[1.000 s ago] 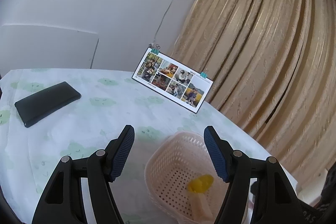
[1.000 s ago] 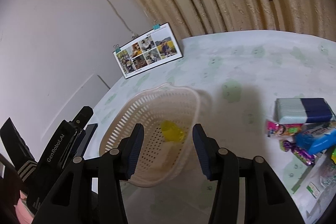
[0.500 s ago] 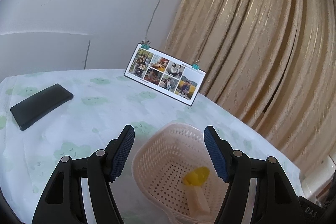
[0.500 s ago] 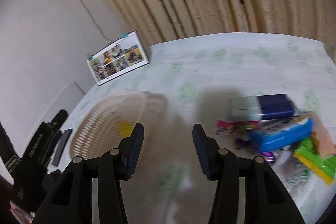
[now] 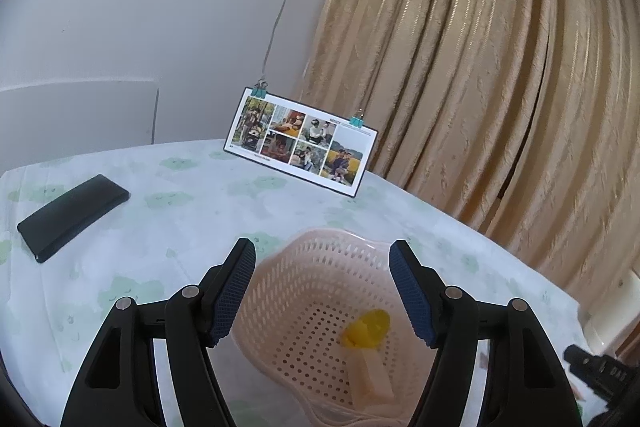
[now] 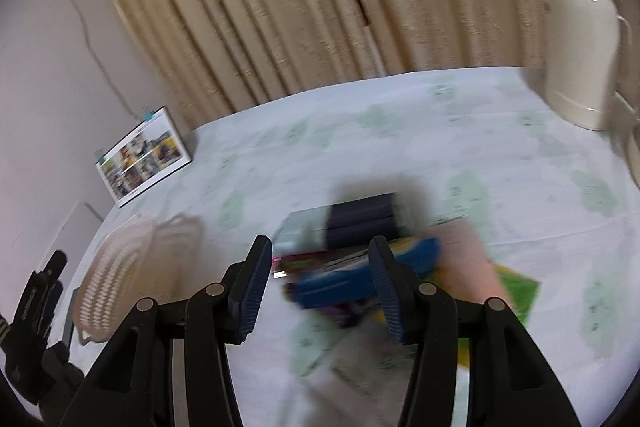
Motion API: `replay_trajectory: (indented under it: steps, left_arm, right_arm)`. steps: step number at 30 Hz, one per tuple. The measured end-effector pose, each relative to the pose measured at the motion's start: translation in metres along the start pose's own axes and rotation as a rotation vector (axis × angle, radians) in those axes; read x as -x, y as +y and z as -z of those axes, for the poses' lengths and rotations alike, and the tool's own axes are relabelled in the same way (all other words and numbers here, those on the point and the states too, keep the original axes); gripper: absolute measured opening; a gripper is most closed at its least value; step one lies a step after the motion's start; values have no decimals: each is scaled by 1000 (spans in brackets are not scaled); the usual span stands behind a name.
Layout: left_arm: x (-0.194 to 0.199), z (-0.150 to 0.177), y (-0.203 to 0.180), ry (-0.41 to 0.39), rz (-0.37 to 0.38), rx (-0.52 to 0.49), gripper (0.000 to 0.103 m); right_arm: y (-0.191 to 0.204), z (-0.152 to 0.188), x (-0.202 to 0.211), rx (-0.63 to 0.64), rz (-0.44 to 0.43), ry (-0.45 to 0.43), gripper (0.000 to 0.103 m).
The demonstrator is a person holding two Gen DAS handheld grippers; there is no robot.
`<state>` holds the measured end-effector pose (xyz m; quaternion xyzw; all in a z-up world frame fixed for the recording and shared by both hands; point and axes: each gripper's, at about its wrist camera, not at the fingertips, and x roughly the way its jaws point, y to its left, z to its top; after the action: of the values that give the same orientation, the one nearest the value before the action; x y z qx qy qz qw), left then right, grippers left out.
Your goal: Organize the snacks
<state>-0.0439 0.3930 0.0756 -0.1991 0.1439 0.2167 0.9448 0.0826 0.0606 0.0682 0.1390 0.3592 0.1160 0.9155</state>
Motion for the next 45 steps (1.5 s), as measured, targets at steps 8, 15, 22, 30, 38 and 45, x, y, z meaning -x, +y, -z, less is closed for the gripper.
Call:
replay_trajectory:
  steps: [8, 15, 22, 30, 38, 45]
  left_arm:
    - [0, 2, -2, 1, 3, -18, 70]
    - [-1, 4, -7, 10, 15, -38, 70]
    - [-1, 10, -29, 38, 68, -108, 70]
    - [9, 19, -69, 89, 189, -227, 75]
    - [13, 26, -102, 142, 275, -326, 75]
    - [11, 35, -128, 188, 330, -387, 75]
  right_arm:
    - [-44, -8, 6, -62, 84, -1, 49]
    - [-67, -7, 2, -83, 126, 33, 51]
    - [-74, -2, -11, -61, 152, 99, 56]
    - [-79, 1, -23, -42, 168, 137, 57]
    - [-87, 1, -23, -49, 161, 157, 57]
    - [-84, 1, -27, -27, 164, 159, 57]
